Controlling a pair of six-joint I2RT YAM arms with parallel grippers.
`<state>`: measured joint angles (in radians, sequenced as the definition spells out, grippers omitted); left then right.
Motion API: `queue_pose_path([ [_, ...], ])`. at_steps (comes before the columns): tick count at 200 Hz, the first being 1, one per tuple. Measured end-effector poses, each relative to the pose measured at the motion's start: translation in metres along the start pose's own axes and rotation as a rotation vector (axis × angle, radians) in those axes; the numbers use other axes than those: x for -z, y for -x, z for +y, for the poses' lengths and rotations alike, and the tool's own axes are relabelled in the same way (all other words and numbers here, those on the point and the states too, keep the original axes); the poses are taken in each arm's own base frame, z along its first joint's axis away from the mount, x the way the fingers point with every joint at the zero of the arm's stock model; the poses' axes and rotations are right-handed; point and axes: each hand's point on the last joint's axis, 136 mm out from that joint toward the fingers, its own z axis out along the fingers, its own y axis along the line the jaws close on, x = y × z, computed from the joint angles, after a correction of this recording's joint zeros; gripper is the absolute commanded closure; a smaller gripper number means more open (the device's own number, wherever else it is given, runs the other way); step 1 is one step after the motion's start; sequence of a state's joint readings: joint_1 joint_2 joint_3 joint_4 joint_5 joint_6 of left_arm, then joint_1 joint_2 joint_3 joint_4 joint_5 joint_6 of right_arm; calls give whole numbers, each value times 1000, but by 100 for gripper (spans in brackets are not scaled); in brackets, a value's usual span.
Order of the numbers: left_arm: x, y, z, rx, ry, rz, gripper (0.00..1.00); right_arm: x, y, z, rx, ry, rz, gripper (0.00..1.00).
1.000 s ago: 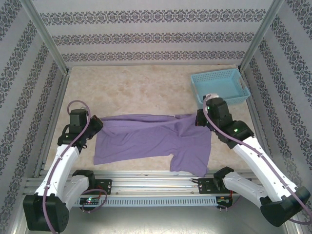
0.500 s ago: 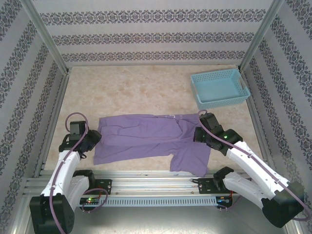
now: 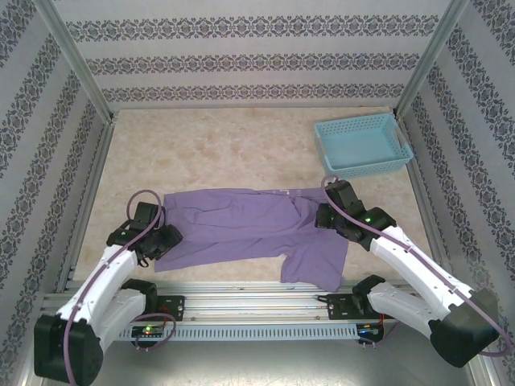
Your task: Fold the inside-out t-shirt
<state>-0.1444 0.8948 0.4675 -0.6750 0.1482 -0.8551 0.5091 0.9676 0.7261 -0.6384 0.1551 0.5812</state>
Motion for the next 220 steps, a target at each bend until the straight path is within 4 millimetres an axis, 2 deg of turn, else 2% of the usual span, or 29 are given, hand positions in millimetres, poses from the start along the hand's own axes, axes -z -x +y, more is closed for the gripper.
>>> queue_pose_path([
  [22,-8,1,4,0,45,14,62,0,-1,2,5,7,3,100],
  [84,-13,18,0,-19,64,-44,75,3,0,2,4,11,-5,100],
  [129,-20,20,-2,-25,66,-40,95,4,0,2,4,15,-10,100],
  [147,-17,22,-4,-32,58,-53,100,4,-1,2,6,13,-5,100],
  [172,3,37,-13,-43,17,-137,100,5,-6,10,34,31,2,100],
  [201,57,72,-40,-57,-110,-338,100,4,-17,21,62,48,32,100],
  [212,74,81,-48,-63,-145,-393,100,2,-21,23,58,48,46,88],
  [220,80,84,-50,-67,-158,-412,100,0,-25,22,53,47,57,74],
])
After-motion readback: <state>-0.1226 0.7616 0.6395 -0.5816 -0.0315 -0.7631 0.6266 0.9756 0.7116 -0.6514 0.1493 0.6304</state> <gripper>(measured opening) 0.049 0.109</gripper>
